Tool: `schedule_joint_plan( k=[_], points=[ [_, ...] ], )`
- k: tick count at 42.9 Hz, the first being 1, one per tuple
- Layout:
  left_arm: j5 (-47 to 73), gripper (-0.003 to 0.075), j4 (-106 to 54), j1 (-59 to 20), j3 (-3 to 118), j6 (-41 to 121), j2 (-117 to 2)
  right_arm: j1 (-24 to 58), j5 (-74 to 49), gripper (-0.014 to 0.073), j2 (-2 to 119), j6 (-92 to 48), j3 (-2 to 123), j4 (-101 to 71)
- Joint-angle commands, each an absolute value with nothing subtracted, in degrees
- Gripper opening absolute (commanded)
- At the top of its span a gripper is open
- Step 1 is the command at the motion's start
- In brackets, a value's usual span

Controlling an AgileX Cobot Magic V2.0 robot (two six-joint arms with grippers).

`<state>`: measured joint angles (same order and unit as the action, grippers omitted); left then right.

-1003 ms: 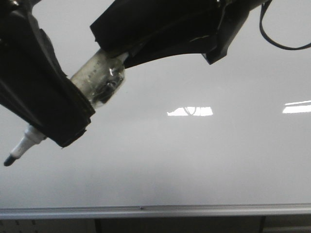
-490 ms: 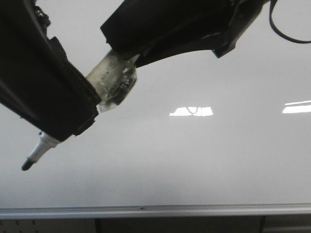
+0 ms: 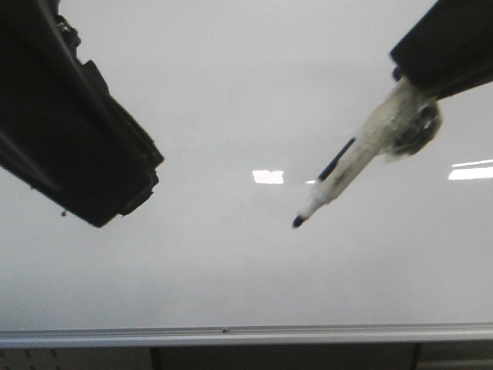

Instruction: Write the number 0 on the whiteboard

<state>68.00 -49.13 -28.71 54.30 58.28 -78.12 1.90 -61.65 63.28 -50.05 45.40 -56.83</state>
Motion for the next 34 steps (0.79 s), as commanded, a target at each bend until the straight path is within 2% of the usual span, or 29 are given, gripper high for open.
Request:
schedule_joint_plan(
  k=[1,5,11,18,22,34],
  points=[
    [68.40,0.0611,-52.67,-28.96,56.10,58.26,-76.37,-2.31,-56.63,-0.0069,59.85,-50.00,46.98,-59.48],
    [68.40,0.0543,-52.67,-28.96,56.10,58.26,-76.37,-3.83,-47.95,-0.0069,58.83,-50.00,47.51,-59.19],
    [68.40,0.0321,-52.67,-28.96,56.10,58.26,-76.37,-3.90,-36.75,-0.0067,58.58,-52.43,48.83,-58.49],
    [68.40,0.0076,-52.67,-28.96,56.10,58.26,-76.37,-3.90,-32.99,-0.0067,58.94,-52.89,52.77,-55.33],
    [68.40,-0.0020,-52.67,-28.96,56.10,58.26,-76.37,-3.90,-33.54,-0.0067,60.13,-52.89,55.30,-54.37],
    [67.48,-0.0020,-52.67,-28.96,56.10,58.26,-76.37,-3.82,-34.45,-0.0060,67.73,-52.89,63.16,-52.56]
  ],
)
